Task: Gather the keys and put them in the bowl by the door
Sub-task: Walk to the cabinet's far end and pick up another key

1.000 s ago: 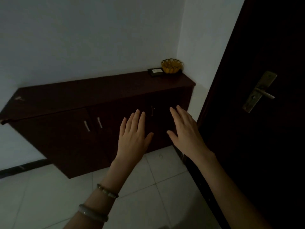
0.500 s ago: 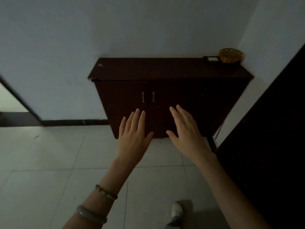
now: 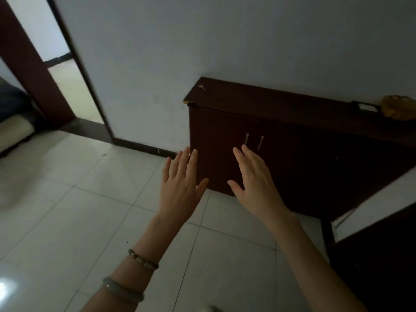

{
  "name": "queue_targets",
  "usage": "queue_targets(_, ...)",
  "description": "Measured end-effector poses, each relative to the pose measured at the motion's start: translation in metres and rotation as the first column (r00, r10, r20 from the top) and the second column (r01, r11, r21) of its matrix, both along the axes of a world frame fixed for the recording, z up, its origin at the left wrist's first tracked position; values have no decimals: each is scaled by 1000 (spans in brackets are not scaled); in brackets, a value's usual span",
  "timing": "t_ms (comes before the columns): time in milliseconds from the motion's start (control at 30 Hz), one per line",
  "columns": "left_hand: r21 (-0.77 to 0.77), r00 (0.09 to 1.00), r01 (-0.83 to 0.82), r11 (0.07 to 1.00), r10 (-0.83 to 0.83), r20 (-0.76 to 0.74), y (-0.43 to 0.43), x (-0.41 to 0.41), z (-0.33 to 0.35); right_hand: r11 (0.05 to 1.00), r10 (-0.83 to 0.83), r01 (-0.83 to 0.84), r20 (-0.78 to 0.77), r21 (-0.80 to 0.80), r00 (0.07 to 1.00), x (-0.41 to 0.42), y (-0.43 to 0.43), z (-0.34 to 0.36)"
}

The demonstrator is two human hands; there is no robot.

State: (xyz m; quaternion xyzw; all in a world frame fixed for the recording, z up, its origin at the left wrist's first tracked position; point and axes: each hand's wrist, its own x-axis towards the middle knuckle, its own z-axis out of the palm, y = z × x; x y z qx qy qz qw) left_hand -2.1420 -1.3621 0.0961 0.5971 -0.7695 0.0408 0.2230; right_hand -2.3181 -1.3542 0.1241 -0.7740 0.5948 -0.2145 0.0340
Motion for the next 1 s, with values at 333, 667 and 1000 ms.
queue_targets(333,16,980,-190,982,189,60,-52,14,-11,982,188,-189,41,26,981,17,-79,-8)
queue_targets(667,60,965,-259,964,257,43,-129,68,-29,958,281,-284,69,44,957,74,-172,-25)
queue_targets(1000,70,981,-183,981,178,72,-294,176,-32,973,193,-205,117,104,974,174,-321,-34)
